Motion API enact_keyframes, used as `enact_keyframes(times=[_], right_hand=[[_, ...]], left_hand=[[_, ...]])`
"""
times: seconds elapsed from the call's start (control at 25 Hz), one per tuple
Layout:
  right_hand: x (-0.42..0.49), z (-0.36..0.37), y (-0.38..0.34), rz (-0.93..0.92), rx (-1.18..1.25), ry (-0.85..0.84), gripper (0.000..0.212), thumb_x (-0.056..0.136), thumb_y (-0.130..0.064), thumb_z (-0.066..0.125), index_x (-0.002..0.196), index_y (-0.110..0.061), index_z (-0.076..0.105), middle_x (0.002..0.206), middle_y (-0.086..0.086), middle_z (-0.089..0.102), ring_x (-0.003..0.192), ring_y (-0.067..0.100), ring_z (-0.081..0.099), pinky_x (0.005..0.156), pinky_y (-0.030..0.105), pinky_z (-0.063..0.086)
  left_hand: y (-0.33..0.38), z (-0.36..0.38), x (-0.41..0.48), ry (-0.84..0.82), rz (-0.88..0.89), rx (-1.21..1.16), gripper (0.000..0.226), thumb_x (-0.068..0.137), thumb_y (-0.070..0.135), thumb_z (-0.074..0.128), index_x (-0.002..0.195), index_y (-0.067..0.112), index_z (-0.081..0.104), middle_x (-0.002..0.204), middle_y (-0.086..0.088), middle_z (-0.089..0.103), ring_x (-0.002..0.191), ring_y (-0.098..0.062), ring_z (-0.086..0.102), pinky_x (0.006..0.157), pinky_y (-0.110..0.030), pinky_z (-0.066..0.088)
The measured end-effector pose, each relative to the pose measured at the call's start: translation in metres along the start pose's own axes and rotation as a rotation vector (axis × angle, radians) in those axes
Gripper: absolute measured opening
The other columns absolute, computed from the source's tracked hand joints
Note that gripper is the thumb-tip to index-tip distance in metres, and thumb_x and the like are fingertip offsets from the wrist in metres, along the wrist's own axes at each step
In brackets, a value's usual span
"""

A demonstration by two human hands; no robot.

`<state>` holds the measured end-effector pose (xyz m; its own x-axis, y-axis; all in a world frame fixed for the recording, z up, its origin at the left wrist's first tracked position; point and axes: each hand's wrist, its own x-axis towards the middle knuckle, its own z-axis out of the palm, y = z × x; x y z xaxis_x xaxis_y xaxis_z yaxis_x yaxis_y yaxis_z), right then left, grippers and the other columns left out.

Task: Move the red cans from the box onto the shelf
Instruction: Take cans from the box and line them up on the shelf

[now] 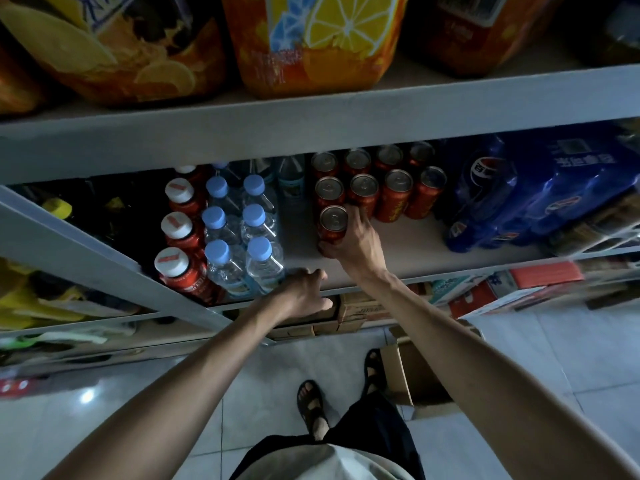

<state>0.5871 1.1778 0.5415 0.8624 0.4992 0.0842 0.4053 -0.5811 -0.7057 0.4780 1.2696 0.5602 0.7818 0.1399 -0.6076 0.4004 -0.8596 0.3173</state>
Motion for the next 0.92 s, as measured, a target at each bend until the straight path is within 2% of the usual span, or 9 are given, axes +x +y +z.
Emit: enact_keyframes(times=[0.12, 0.2, 0.32, 0.4, 0.48, 0.6, 0.76, 0.84, 0.92], right_hand=[[-0.011, -0.007, 0.003, 0.006, 0.076, -0.033, 0.088, 0.066, -0.026, 0.086, 0.138, -0.012, 0.038, 0.132, 0.012, 0.054, 0.111, 0.029, 0.056, 0.082, 0.035, 0.048], [-0.031, -0.019, 0.015, 0.017, 0.083, -0.03, 0.085, 0.072, -0.02, 0.083, 0.143, -0.012, 0.037, 0.133, 0.013, 0.051, 0.11, 0.021, 0.053, 0.088, 0.032, 0.047], [-0.078, -0.047, 0.058, 0.114, 0.051, 0.061, 0.05, 0.084, -0.011, 0.071, 0.131, -0.017, 0.053, 0.123, 0.003, 0.054, 0.1, 0.011, 0.057, 0.083, 0.024, 0.053], [-0.115, -0.07, 0.095, 0.185, 0.046, 0.091, 0.034, 0.086, -0.008, 0.068, 0.118, -0.017, 0.062, 0.114, 0.0, 0.059, 0.096, 0.013, 0.061, 0.079, 0.02, 0.051], [-0.15, -0.093, 0.135, 0.273, 0.057, 0.084, 0.023, 0.084, -0.004, 0.068, 0.106, -0.013, 0.068, 0.1, 0.0, 0.066, 0.087, 0.017, 0.064, 0.073, 0.019, 0.046], [-0.204, -0.128, 0.194, 0.458, 0.081, 0.062, 0.016, 0.084, -0.005, 0.069, 0.098, -0.013, 0.07, 0.085, 0.0, 0.069, 0.074, 0.015, 0.062, 0.064, 0.022, 0.041], [-0.271, -0.165, 0.268, 0.612, 0.122, 0.004, 0.01, 0.09, -0.009, 0.063, 0.095, -0.012, 0.071, 0.081, 0.004, 0.067, 0.074, 0.025, 0.063, 0.066, 0.035, 0.05], [-0.296, -0.175, 0.306, 0.694, 0.149, -0.041, 0.012, 0.09, -0.009, 0.061, 0.095, -0.013, 0.071, 0.079, 0.006, 0.067, 0.074, 0.028, 0.066, 0.07, 0.039, 0.055], [-0.32, -0.178, 0.352, 0.775, 0.154, -0.072, 0.015, 0.088, -0.008, 0.06, 0.096, -0.014, 0.071, 0.079, 0.004, 0.068, 0.075, 0.029, 0.068, 0.073, 0.039, 0.056]], left_hand=[[0.001, 0.003, 0.002, 0.011, -0.021, 0.033, 0.064, 0.09, 0.039, 0.057, 0.145, 0.013, 0.034, 0.146, -0.02, 0.042, 0.131, -0.032, 0.044, 0.102, -0.038, 0.04], [0.007, 0.009, 0.001, 0.015, -0.048, 0.112, 0.062, 0.09, 0.038, 0.055, 0.143, 0.012, 0.035, 0.141, -0.023, 0.044, 0.128, -0.034, 0.044, 0.1, -0.038, 0.042], [0.024, 0.025, -0.008, 0.191, -0.038, 0.192, 0.054, 0.09, 0.032, 0.058, 0.136, 0.009, 0.04, 0.13, -0.021, 0.052, 0.116, -0.034, 0.053, 0.094, -0.041, 0.049], [0.045, 0.038, -0.013, 0.418, 0.08, 0.262, 0.046, 0.088, 0.025, 0.06, 0.129, 0.009, 0.047, 0.122, -0.014, 0.058, 0.109, -0.029, 0.057, 0.09, -0.04, 0.051], [0.078, 0.05, -0.012, 0.526, 0.269, 0.272, 0.037, 0.086, 0.02, 0.059, 0.121, 0.011, 0.053, 0.117, -0.009, 0.061, 0.105, -0.026, 0.057, 0.088, -0.038, 0.051], [0.147, 0.087, -0.002, 0.359, 0.467, 0.114, 0.029, 0.085, 0.018, 0.061, 0.114, 0.013, 0.059, 0.112, -0.007, 0.066, 0.101, -0.026, 0.061, 0.084, -0.036, 0.051], [0.227, 0.154, 0.025, -0.056, 0.344, -0.081, 0.027, 0.085, 0.021, 0.068, 0.109, 0.01, 0.064, 0.099, -0.003, 0.071, 0.092, -0.021, 0.067, 0.083, -0.025, 0.052], [0.254, 0.188, 0.044, -0.15, 0.31, -0.127, 0.023, 0.085, 0.02, 0.069, 0.106, 0.01, 0.065, 0.09, 0.001, 0.067, 0.087, -0.016, 0.064, 0.075, -0.016, 0.046], [0.278, 0.226, 0.068, -0.234, 0.262, -0.185, 0.017, 0.085, 0.017, 0.07, 0.1, 0.012, 0.066, 0.088, -0.001, 0.068, 0.082, -0.016, 0.064, 0.067, -0.019, 0.048]])
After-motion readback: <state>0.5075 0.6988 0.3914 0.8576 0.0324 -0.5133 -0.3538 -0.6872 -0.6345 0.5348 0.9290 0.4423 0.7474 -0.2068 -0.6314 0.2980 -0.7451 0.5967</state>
